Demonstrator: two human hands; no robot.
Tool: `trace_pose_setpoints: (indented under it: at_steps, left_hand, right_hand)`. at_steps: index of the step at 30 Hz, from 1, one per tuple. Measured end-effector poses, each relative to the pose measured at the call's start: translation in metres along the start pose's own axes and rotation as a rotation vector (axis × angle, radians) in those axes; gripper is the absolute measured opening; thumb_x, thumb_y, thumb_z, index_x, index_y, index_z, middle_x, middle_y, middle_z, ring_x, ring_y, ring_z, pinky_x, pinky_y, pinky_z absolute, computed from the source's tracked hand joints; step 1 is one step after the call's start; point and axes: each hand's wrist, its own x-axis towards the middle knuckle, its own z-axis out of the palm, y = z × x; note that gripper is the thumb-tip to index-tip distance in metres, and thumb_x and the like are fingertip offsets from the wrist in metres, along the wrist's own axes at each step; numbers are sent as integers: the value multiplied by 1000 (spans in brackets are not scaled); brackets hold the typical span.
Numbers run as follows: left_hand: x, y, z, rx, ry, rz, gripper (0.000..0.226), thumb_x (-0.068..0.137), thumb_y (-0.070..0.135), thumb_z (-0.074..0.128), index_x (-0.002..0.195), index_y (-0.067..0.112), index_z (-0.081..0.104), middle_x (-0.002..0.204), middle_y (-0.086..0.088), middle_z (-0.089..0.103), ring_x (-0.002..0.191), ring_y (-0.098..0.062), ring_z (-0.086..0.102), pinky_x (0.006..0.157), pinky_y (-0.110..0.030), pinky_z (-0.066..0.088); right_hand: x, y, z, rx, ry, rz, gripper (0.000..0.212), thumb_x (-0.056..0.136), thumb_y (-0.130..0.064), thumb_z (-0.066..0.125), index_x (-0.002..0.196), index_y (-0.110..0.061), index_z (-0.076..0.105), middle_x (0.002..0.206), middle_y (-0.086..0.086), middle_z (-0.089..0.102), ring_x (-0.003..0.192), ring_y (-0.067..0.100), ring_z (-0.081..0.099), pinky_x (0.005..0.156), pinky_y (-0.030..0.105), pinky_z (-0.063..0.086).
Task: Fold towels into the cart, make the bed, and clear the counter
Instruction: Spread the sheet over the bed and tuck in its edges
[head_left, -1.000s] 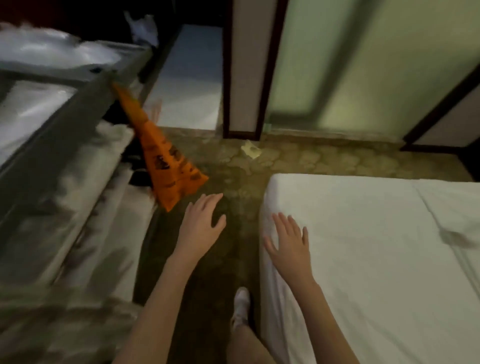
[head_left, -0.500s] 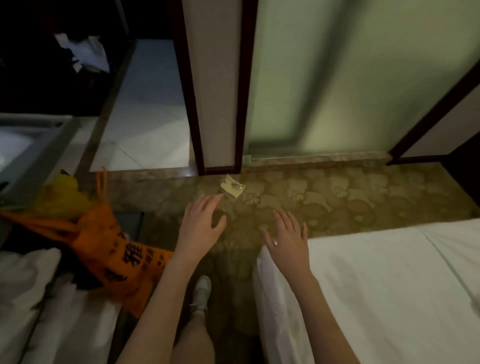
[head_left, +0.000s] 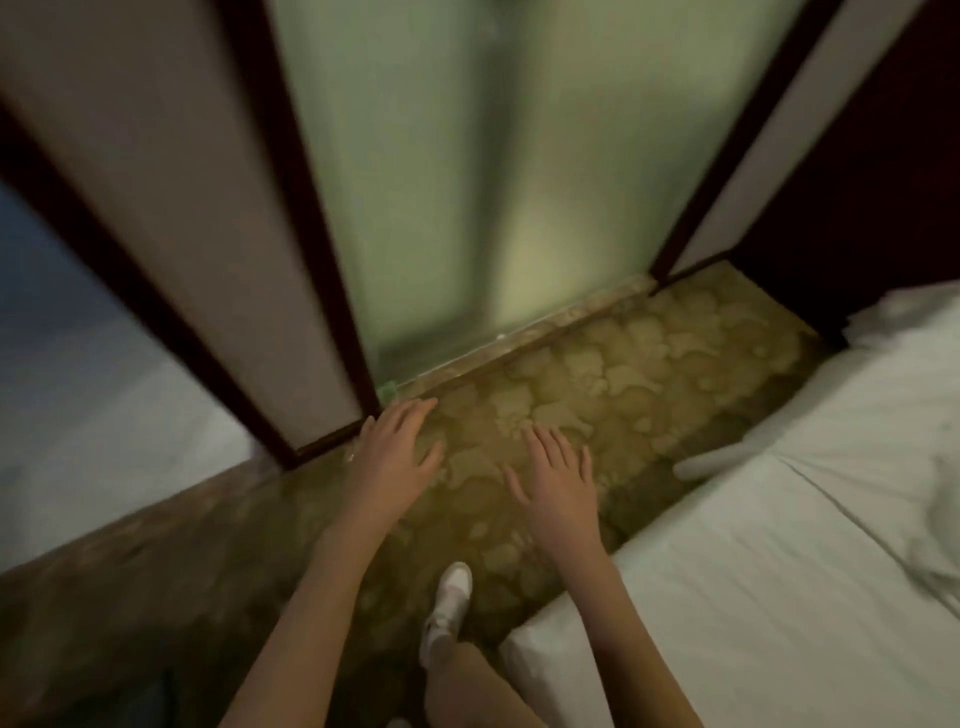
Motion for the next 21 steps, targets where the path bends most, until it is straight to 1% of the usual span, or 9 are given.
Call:
trace_pose_setpoints:
  at_steps: [2, 5, 7, 9, 11, 13, 14, 17, 21]
  left_hand:
    - [56, 34, 19, 13, -62, 123, 51, 95, 31, 51, 144, 25, 35, 148, 4, 36, 140, -17, 24, 116, -39, 20]
    - [131, 95, 46, 27, -155, 288, 53, 96, 32, 49, 145, 27, 32, 151, 6, 33, 143, -15, 19, 118, -38, 14]
    - [176, 143, 67, 45, -218, 413, 53, 95, 32, 50, 145, 26, 32, 151, 5, 32, 142, -15, 21, 118, -39, 15]
    - [196, 171, 77, 51, -260, 468, 54, 96, 33, 49, 146, 26, 31, 152, 4, 31, 142, -14, 21, 118, -39, 16]
    - [220, 198, 93, 41, -340, 526, 54, 97, 34, 47, 147, 29, 27, 154, 6, 25, 144, -11, 16, 120, -37, 11]
    - [244, 210, 107, 44, -408, 558, 55, 97, 34, 47, 147, 31, 25, 155, 8, 23, 144, -9, 12, 118, -33, 5]
    - [262, 214, 113, 44, -427, 571, 55, 97, 34, 47, 147, 32, 25, 155, 8, 23, 144, -9, 12, 117, -32, 3]
    - [324, 222, 127, 57, -445, 561, 55, 96, 35, 48, 147, 30, 27, 155, 6, 25, 144, -11, 14, 119, -35, 8]
    - [422, 232, 138, 49, -406, 537, 53, 96, 35, 49, 145, 27, 33, 153, 4, 30, 142, -15, 21, 118, -37, 16]
  right_hand:
    - [20, 32, -4, 10, 32, 127, 83, 80, -61, 8, 147, -17, 33, 152, 1, 34, 144, 19, 22, 116, 48, 6]
    - [45, 79, -19, 21, 53, 306, 86, 78, -62, 7, 146, -18, 34, 152, 1, 34, 144, 19, 23, 116, 48, 7]
    - [60, 113, -36, 47, 90, 442, 87, 77, -63, 5, 147, -19, 32, 154, -1, 30, 145, 17, 19, 117, 46, 6]
    - [72, 131, -51, 31, 100, 486, 79, 85, -62, 10, 149, -20, 27, 156, -2, 24, 146, 16, 14, 118, 44, 6]
    - [91, 154, -65, 37, 133, 574, 76, 87, -62, 10, 150, -20, 25, 157, -2, 21, 146, 16, 12, 118, 43, 5]
    - [118, 172, -74, 33, 170, 616, 86, 79, -64, 1, 150, -20, 25, 157, -2, 20, 146, 16, 12, 118, 43, 5]
    - [136, 181, -78, 29, 164, 629, 84, 81, -64, 2, 150, -21, 22, 158, -3, 18, 147, 16, 10, 118, 42, 4]
    - [201, 210, -88, 23, 124, 647, 63, 98, -53, 23, 152, -23, 14, 159, -5, 10, 147, 13, 2, 119, 42, -1]
    - [304, 249, -107, 26, 174, 619, 60, 99, -48, 29, 151, -23, 14, 159, -5, 10, 147, 12, 1, 119, 42, -3]
